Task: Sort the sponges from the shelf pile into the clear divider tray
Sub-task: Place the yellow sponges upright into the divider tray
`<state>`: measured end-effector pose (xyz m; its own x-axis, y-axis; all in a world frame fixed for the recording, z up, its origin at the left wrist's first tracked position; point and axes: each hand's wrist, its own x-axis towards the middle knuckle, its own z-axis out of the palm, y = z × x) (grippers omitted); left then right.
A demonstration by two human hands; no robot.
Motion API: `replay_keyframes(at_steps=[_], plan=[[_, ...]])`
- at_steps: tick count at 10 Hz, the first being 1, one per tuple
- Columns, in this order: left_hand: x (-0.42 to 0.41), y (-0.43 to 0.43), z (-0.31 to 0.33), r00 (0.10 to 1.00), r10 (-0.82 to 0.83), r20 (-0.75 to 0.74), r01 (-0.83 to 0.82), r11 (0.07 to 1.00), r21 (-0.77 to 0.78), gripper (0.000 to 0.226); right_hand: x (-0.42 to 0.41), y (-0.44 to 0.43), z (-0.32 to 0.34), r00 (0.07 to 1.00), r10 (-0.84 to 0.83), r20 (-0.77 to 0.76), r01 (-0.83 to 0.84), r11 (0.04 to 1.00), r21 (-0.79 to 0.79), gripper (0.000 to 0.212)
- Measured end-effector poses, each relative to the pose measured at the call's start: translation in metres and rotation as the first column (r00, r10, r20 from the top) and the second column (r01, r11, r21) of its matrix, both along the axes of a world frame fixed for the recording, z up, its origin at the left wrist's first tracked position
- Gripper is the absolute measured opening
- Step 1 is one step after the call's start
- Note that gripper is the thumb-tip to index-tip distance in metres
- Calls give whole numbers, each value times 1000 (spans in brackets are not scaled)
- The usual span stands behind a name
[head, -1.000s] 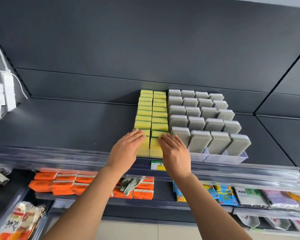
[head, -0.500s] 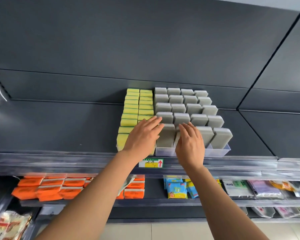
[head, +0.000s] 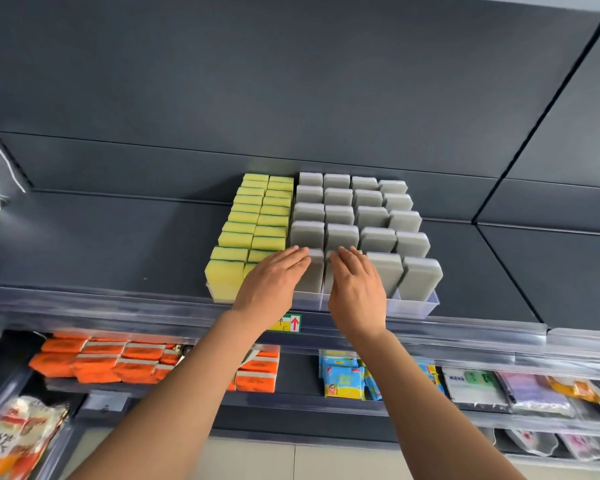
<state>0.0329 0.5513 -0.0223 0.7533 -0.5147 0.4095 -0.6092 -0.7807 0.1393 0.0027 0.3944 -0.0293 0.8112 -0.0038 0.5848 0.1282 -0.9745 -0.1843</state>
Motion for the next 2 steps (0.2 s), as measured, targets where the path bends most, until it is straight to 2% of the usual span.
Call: replay_keyframes(at_steps=[2], plan=[[-11,2,8,998,70,5,-69,995,-76,49,-9,-7,7,997,60,41,-61,998,17,39]])
